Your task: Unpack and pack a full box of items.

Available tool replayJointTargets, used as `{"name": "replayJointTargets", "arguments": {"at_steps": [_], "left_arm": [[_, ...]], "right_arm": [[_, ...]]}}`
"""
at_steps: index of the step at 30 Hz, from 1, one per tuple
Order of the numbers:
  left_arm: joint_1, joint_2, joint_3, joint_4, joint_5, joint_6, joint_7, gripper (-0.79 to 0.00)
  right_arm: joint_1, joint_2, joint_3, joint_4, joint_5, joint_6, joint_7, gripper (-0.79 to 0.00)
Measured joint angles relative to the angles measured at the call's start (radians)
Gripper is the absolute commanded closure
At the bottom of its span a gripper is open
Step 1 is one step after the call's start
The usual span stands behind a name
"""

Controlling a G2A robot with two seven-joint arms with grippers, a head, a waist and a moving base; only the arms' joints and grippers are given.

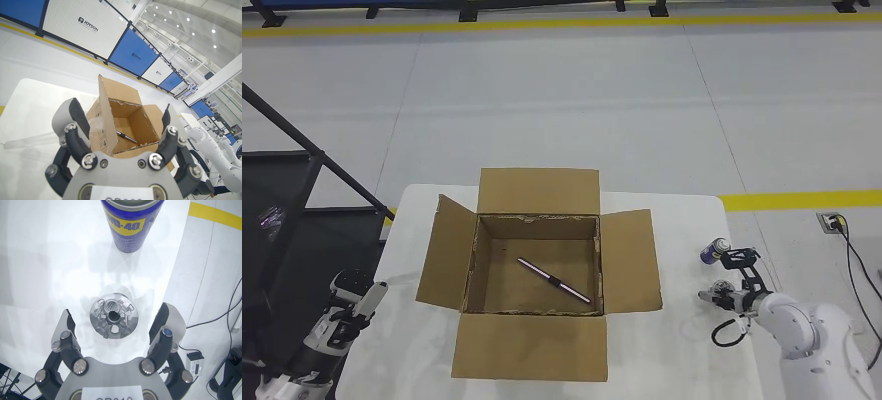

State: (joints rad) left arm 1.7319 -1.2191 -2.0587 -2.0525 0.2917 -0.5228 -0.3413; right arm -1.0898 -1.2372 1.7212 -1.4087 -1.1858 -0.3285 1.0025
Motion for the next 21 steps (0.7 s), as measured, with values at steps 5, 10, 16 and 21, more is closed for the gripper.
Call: {"name": "replayJointTargets", "arguments": {"at_steps": [5, 10, 16, 21], "left_arm": [[0.000, 0.000, 0.000, 0.000, 0.000, 0.000, 0.000, -0.785], [0.000, 0.000, 0.000, 0.000, 0.000, 0.000, 0.000, -0.785], [0.000, 0.000, 0.000, 0.000, 0.000, 0.000, 0.000, -0.785], [0.000, 0.000, 0.000, 0.000, 0.000, 0.000, 0.000, -0.785]], "right_arm": [[-0.002, 0.007, -0.004, 0.011, 0.012, 0.000, -0.017, 0.000], [-0.010, 0.014, 0.003, -0.002, 0.028, 0.000, -0.039, 0.000], [-0.077, 0.027, 0.047, -0.174, 0.082, -0.034, -0.040, 0.000], [-0.160, 0.037, 0.101, -0.438, 0.149, -0.064, -0.004, 0.000]]}}
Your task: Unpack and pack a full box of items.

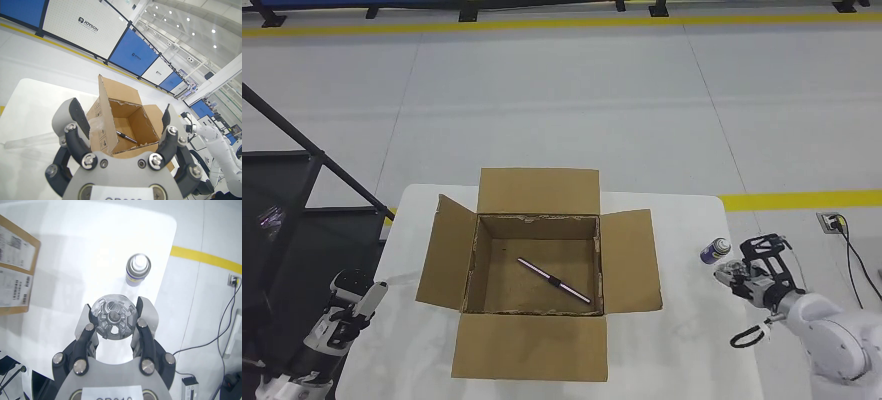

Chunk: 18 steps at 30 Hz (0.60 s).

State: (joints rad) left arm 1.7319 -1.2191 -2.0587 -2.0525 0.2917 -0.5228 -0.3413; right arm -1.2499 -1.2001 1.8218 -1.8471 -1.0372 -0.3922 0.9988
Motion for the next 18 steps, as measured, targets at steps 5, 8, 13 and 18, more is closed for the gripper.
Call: {"name": "replayJointTargets", "arguments": {"at_steps": [5, 8, 13, 18], "left_arm": [[0.000, 0.000, 0.000, 0.000, 0.000, 0.000, 0.000, -0.785], [0.000, 0.000, 0.000, 0.000, 0.000, 0.000, 0.000, -0.785], [0.000, 0.000, 0.000, 0.000, 0.000, 0.000, 0.000, -0.785], [0.000, 0.000, 0.000, 0.000, 0.000, 0.000, 0.000, -0.785]], "right_arm": [[-0.030, 0.008, -0.025, -0.275, 0.013, 0.001, 0.066, 0.000], [0.007, 0.011, -0.098, -0.355, 0.019, 0.004, 0.103, 0.000], [0.166, 0.006, -0.299, -0.321, -0.047, 0.086, 0.139, 0.000], [0.348, -0.014, -0.516, -0.191, -0.051, 0.150, 0.170, 0.000]]}}
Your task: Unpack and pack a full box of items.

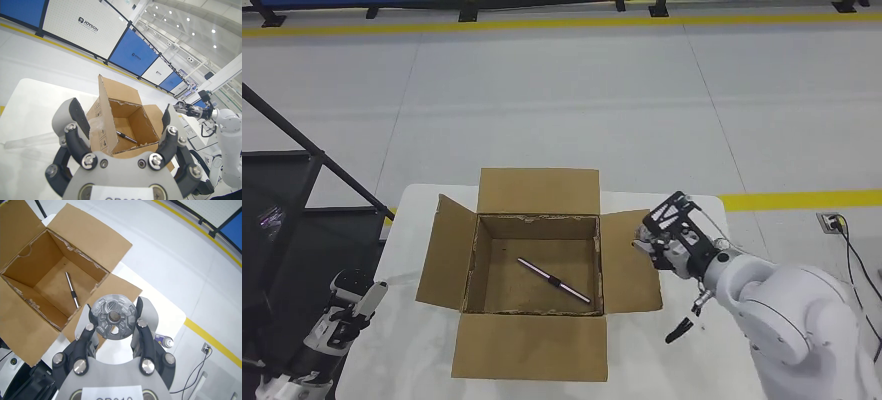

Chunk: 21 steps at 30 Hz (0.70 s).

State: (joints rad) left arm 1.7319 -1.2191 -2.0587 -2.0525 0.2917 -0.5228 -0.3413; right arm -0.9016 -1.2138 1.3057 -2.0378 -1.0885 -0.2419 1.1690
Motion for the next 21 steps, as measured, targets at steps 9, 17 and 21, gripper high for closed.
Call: {"name": "replayJointTargets", "arguments": {"at_steps": [9, 17, 21], "left_arm": [[0.000, 0.000, 0.000, 0.000, 0.000, 0.000, 0.000, -0.785], [0.000, 0.000, 0.000, 0.000, 0.000, 0.000, 0.000, -0.785], [0.000, 0.000, 0.000, 0.000, 0.000, 0.000, 0.000, -0.785]], "right_arm": [[0.255, -0.064, -0.337, 0.287, 0.020, 0.127, -0.037, 0.000], [0.252, -0.063, -0.331, 0.282, 0.018, 0.125, -0.036, 0.000], [0.252, -0.063, -0.331, 0.282, 0.018, 0.125, -0.036, 0.000]]}}
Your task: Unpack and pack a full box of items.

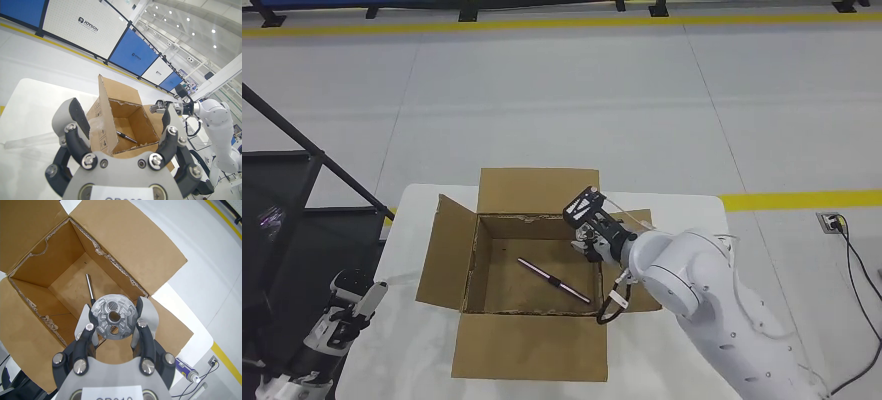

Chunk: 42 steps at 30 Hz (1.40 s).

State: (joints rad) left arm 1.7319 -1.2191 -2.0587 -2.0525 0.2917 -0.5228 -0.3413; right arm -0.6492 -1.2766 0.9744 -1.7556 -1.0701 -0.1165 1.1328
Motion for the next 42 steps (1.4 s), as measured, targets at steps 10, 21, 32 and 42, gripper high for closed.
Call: {"name": "replayJointTargets", "arguments": {"at_steps": [10, 21, 32, 42], "left_arm": [[0.000, 0.000, 0.000, 0.000, 0.000, 0.000, 0.000, -0.785], [0.000, 0.000, 0.000, 0.000, 0.000, 0.000, 0.000, -0.785], [0.000, 0.000, 0.000, 0.000, 0.000, 0.000, 0.000, -0.785], [0.000, 0.000, 0.000, 0.000, 0.000, 0.000, 0.000, -0.785]], "right_arm": [[0.042, -0.028, -0.092, 0.097, -0.001, -0.009, -0.101, 0.000], [0.322, -0.172, -0.382, 0.524, 0.121, -0.060, -0.158, 0.000], [0.448, -0.360, -0.548, 1.017, 0.246, -0.094, -0.249, 0.000], [0.468, -0.459, -0.586, 1.242, 0.236, -0.091, -0.353, -0.336]]}}
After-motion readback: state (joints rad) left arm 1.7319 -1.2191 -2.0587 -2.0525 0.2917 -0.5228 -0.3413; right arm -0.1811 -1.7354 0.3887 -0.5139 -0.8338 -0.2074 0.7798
